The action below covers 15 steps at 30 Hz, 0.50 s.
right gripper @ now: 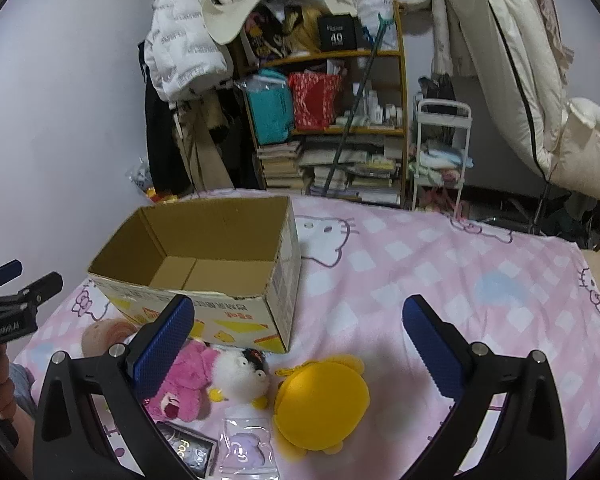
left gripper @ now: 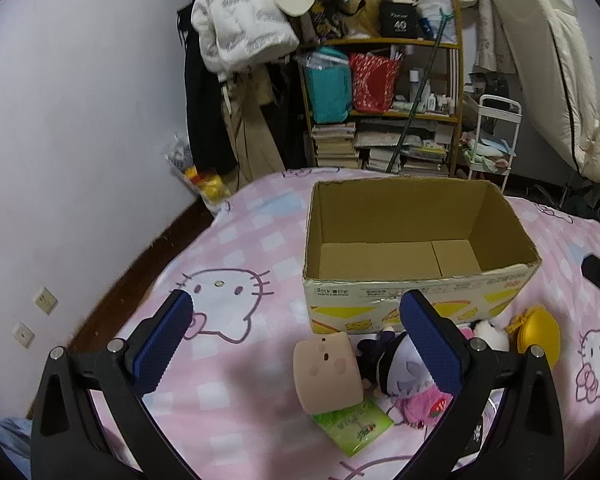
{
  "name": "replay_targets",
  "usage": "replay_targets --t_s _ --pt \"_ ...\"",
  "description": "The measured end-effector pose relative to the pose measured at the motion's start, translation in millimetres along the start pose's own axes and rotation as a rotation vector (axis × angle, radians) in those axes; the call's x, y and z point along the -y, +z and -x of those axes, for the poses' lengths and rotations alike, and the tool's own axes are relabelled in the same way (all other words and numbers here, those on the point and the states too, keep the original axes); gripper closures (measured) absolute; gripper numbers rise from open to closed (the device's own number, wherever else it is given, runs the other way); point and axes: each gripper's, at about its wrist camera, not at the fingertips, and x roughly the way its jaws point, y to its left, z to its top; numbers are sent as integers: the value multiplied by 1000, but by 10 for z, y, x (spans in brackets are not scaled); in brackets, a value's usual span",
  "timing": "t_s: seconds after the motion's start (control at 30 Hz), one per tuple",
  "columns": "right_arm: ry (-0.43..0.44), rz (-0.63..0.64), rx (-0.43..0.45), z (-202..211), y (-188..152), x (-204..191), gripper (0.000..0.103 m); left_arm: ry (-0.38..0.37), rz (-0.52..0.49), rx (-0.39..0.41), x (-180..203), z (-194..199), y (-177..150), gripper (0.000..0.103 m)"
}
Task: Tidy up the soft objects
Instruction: 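Lower right tool onto yellow plush pouch while left tool reaches pink-white cylinder plush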
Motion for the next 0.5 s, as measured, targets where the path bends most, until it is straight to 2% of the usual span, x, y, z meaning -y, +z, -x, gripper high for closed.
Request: replay_targets --t_s 0.1,0.23,0.4,0.5 --pt "-6 -3 -40 -126 -16 18 0 15 5 -9 -23 -131 -5 1" --pt "-6 -9 -94 -282 -54 35 0 1 13 -78 -31 -351 -41 1" --pt "-11 -12 -203 -489 -151 40 0 -74 -7 -178 11 -574 -141 1" --pt "-7 -16 -248 -593 -232 61 0 -64 -38 -226 72 -682 -227 1"
